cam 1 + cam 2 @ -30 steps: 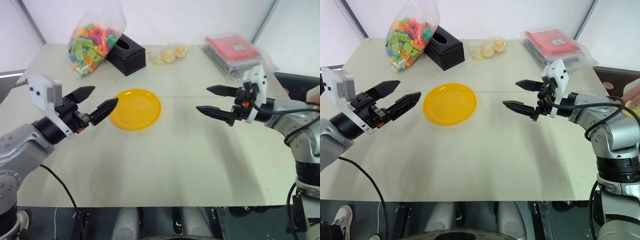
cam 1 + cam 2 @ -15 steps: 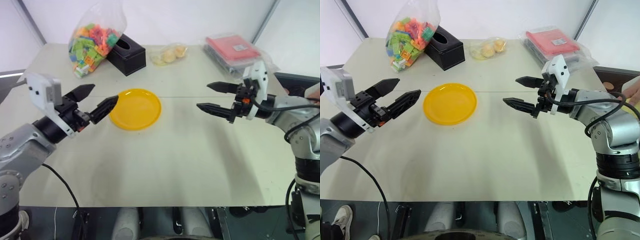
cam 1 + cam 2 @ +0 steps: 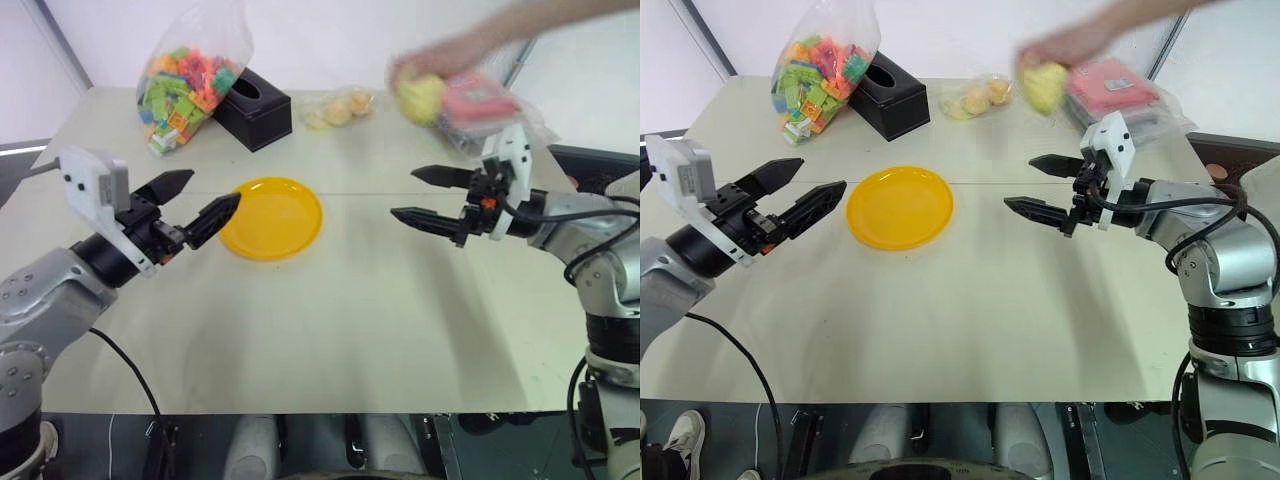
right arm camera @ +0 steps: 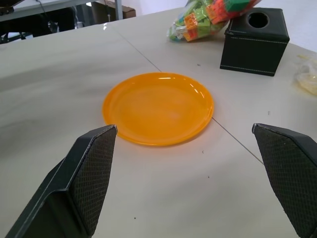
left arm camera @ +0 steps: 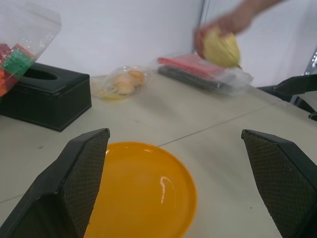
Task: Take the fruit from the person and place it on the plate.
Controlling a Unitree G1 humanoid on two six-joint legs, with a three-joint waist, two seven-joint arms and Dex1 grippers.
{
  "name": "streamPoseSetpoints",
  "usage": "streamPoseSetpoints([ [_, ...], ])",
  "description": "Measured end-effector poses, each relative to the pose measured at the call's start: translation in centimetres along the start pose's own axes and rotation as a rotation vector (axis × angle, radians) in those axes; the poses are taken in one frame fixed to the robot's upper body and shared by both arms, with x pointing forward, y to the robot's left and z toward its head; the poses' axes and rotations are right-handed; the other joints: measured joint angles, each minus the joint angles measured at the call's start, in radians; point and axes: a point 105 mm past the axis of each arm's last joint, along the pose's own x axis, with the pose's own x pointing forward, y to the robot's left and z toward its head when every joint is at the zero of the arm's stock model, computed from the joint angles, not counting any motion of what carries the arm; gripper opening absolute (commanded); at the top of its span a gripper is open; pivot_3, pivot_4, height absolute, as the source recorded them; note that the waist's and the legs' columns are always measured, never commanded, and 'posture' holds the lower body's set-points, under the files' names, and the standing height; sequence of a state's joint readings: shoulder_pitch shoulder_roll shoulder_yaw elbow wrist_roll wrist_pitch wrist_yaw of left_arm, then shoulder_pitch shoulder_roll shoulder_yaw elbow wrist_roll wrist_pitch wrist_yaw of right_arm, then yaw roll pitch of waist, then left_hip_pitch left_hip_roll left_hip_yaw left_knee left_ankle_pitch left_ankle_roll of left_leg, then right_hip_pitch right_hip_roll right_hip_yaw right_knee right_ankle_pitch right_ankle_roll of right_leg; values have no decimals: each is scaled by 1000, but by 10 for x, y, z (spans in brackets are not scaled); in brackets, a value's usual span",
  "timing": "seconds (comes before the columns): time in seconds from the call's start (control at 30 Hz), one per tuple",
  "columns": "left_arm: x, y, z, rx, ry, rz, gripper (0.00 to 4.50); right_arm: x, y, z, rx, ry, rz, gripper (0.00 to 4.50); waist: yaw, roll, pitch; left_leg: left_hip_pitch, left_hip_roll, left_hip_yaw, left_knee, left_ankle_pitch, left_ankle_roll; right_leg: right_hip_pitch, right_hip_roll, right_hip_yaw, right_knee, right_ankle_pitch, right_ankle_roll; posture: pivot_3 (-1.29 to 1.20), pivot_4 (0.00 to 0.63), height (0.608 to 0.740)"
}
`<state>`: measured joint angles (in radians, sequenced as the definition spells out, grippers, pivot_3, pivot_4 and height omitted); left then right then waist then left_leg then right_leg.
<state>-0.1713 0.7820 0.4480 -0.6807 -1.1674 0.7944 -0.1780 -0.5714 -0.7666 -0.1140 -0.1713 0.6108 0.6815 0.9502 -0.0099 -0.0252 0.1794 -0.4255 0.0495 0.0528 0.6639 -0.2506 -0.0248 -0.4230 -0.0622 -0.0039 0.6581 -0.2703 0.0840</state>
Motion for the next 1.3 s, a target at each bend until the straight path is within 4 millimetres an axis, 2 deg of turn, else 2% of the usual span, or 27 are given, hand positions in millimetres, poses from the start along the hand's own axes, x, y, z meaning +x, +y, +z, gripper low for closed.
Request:
streamPoseSetpoints([
  [0.13,0,0,1,2,-4,0,4500,2,0,1,-1,-8,0,4472,-1,0,0,0,0,0,0,0,0,0,0,0,0,0,0,0,150,731],
  [0.3,3,-2,5,17,-26,-9,4500,13,-4,17,17,-57,-23,4472,-1,0,0,0,0,0,0,0,0,0,0,0,0,0,0,0,150,731],
  [0.5,8,-5,8,14,-42,-27,4500,31,-4,53,168,-186,-19,4472,-1,0,0,0,0,0,0,0,0,0,0,0,1,0,0,0,150,731],
  [0.6,10,-7,11,25,-58,-41,4500,44,3,72,178,-240,13,4472,-2,0,0,0,0,0,0,0,0,0,0,0,1,0,0,0,150,731],
  [0.8,13,-10,9,20,-53,-57,4500,66,-5,77,200,-258,-10,4472,0,0,0,0,0,0,0,0,0,-1,0,0,2,0,0,0,150,731],
  [1.1,14,-8,8,28,-53,-36,4500,86,-13,73,199,-268,-26,4472,-3,0,0,0,0,1,0,0,0,-1,0,0,3,0,0,0,150,731],
  [1.3,14,-8,8,24,-66,-27,4500,100,-21,81,181,-288,-39,4472,-3,0,0,0,0,1,0,0,0,-2,0,0,3,0,0,0,150,731],
])
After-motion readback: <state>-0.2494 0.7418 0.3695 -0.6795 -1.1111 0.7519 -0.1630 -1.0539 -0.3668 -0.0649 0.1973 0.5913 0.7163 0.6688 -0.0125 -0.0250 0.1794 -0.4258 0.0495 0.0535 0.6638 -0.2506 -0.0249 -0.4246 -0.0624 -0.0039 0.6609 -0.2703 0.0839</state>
